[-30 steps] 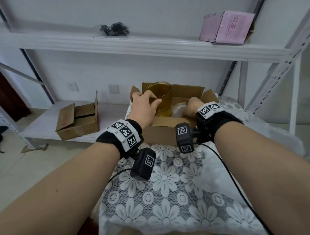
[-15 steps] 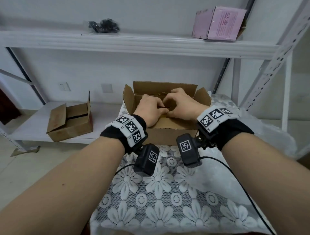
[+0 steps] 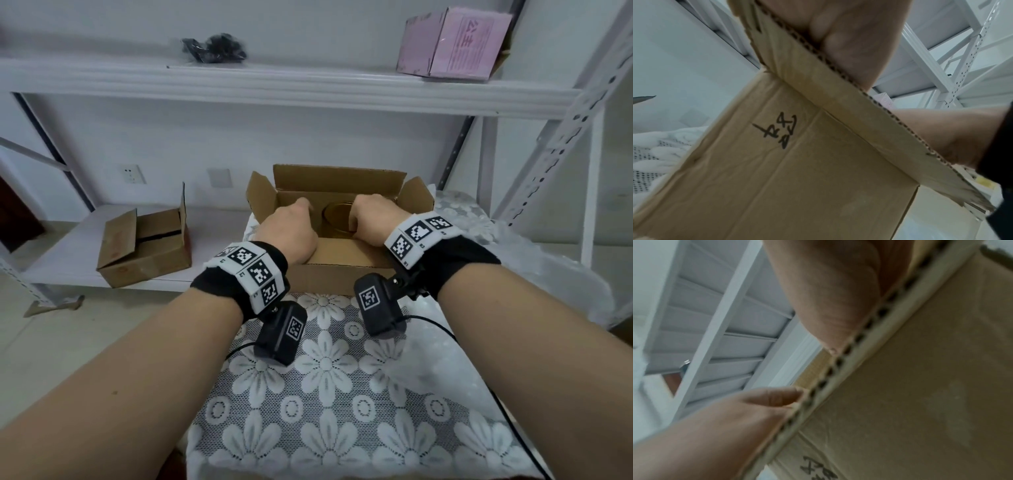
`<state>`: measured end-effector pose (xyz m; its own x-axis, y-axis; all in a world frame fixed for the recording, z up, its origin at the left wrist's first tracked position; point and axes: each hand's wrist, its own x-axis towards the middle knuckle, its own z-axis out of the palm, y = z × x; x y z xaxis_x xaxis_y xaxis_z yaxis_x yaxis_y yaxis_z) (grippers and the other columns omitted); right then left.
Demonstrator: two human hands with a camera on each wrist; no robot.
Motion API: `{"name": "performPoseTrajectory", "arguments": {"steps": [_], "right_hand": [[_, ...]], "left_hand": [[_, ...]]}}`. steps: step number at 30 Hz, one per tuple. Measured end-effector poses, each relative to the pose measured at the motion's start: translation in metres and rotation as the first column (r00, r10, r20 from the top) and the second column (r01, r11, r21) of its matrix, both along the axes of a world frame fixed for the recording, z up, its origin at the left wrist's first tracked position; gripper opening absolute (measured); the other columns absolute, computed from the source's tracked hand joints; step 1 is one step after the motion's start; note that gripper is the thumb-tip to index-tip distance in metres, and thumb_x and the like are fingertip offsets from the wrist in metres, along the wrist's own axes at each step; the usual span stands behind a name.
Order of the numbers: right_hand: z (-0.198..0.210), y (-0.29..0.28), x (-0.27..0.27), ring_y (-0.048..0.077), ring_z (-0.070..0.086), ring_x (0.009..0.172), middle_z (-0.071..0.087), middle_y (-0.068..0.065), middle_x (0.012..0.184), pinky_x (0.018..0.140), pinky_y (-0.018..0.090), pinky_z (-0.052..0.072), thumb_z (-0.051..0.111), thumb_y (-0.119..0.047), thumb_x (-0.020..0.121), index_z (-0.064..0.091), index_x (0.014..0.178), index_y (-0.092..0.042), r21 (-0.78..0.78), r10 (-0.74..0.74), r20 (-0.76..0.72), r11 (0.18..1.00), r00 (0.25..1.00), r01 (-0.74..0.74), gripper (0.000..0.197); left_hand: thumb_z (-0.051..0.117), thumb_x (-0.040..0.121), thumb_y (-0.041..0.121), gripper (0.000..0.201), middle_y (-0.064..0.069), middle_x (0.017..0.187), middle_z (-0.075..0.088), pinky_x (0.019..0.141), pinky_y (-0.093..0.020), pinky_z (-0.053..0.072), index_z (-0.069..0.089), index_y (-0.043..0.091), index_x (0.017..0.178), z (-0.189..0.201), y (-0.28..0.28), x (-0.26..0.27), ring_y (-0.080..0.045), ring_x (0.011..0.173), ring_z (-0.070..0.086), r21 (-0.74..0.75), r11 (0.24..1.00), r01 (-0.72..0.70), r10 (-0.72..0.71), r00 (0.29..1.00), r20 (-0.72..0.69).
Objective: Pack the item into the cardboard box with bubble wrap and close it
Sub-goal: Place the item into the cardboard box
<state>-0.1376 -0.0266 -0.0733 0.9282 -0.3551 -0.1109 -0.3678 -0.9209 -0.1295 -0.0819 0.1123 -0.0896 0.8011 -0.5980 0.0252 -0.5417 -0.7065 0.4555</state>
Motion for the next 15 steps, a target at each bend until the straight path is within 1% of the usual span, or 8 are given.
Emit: {"name": "performPoseTrajectory", "arguments": {"steps": [1, 3, 5, 7, 9, 12, 14, 15], "right_hand": [[0.000, -0.002, 0.001, 0.030, 0.062, 0.101, 0.064, 0.013, 0.111, 0.085, 0.033, 0.051, 0.053, -0.004, 0.091, 0.067, 0.109, -0.002, 0.052, -0.032, -0.027, 0.998, 0.999, 0.033, 0.023], [-0.002, -0.004, 0.003, 0.027, 0.061, 0.103, 0.065, 0.011, 0.114, 0.086, 0.031, 0.050, 0.060, -0.010, 0.090, 0.069, 0.109, -0.003, 0.145, -0.065, -0.052, 0.987, 0.997, 0.072, 0.022], [-0.002, -0.005, 0.001, 0.023, 0.059, 0.098, 0.066, 0.011, 0.112, 0.084, 0.030, 0.047, 0.064, -0.016, 0.089, 0.071, 0.103, -0.005, 0.223, -0.076, -0.066, 0.971, 0.995, 0.089, 0.019], [-0.003, -0.007, -0.002, 0.020, 0.058, 0.095, 0.068, 0.009, 0.108, 0.082, 0.030, 0.047, 0.064, -0.020, 0.090, 0.073, 0.099, -0.008, 0.298, -0.066, -0.074, 0.951, 0.995, 0.085, 0.018], [-0.002, -0.008, -0.008, 0.017, 0.060, 0.093, 0.068, 0.005, 0.101, 0.080, 0.028, 0.049, 0.064, -0.026, 0.089, 0.074, 0.096, -0.011, 0.360, -0.052, -0.068, 0.930, 0.996, 0.073, 0.020], [0.000, -0.008, -0.014, 0.016, 0.059, 0.092, 0.067, 0.002, 0.098, 0.076, 0.025, 0.047, 0.064, -0.024, 0.089, 0.075, 0.095, -0.012, 0.330, -0.011, -0.015, 0.944, 1.000, 0.015, 0.017], [0.006, -0.008, -0.017, 0.016, 0.059, 0.091, 0.066, 0.002, 0.096, 0.077, 0.025, 0.047, 0.067, -0.022, 0.088, 0.075, 0.095, -0.011, 0.250, 0.016, 0.032, 0.968, 0.999, -0.024, 0.015], [0.010, -0.007, -0.019, 0.017, 0.061, 0.088, 0.066, 0.002, 0.094, 0.077, 0.027, 0.049, 0.068, -0.021, 0.086, 0.075, 0.093, -0.010, 0.214, 0.031, 0.050, 0.976, 0.998, -0.041, 0.014]], "left_hand": [[0.042, 0.090, 0.007, 0.046, -0.011, 0.120, 0.061, 0.081, -0.034, 0.049, 0.046, 0.018, 0.134, -0.001, 0.000, 0.000, -0.027, 0.103, 0.059, 0.003, 1.000, 0.009, -0.009, 1.000, 0.010], [0.041, 0.089, 0.007, 0.045, -0.007, 0.119, 0.062, 0.082, -0.034, 0.049, 0.049, 0.022, 0.131, -0.004, 0.001, 0.000, -0.026, 0.103, 0.060, -0.003, 1.000, 0.014, -0.014, 1.000, 0.022], [0.040, 0.089, 0.007, 0.044, -0.004, 0.113, 0.066, 0.085, -0.037, 0.052, 0.048, 0.023, 0.129, -0.007, 0.002, 0.000, -0.025, 0.100, 0.061, -0.047, 0.999, 0.015, -0.014, 1.000, 0.022], [0.040, 0.088, 0.005, 0.046, -0.004, 0.108, 0.068, 0.086, -0.040, 0.053, 0.045, 0.021, 0.131, -0.008, 0.002, 0.001, -0.024, 0.097, 0.062, -0.085, 0.996, 0.020, -0.018, 0.999, 0.029], [0.040, 0.088, 0.003, 0.049, -0.004, 0.106, 0.067, 0.084, -0.038, 0.052, 0.043, 0.019, 0.134, -0.010, 0.003, 0.001, -0.024, 0.097, 0.061, -0.109, 0.994, 0.028, -0.024, 0.999, 0.043], [0.040, 0.089, 0.002, 0.049, -0.005, 0.104, 0.066, 0.083, -0.038, 0.051, 0.042, 0.016, 0.136, -0.011, 0.003, 0.001, -0.024, 0.096, 0.061, -0.165, 0.986, 0.036, -0.024, 0.997, 0.075], [0.039, 0.090, 0.003, 0.048, -0.006, 0.099, 0.066, 0.074, -0.038, 0.049, 0.041, 0.015, 0.136, -0.013, 0.002, 0.000, -0.024, 0.087, 0.060, -0.147, 0.989, 0.027, -0.010, 0.993, 0.121], [0.039, 0.091, 0.005, 0.046, -0.007, 0.096, 0.066, 0.068, -0.036, 0.045, 0.040, 0.015, 0.136, -0.015, 0.001, -0.001, -0.024, 0.081, 0.057, -0.113, 0.993, 0.018, -0.001, 0.989, 0.151]]}}
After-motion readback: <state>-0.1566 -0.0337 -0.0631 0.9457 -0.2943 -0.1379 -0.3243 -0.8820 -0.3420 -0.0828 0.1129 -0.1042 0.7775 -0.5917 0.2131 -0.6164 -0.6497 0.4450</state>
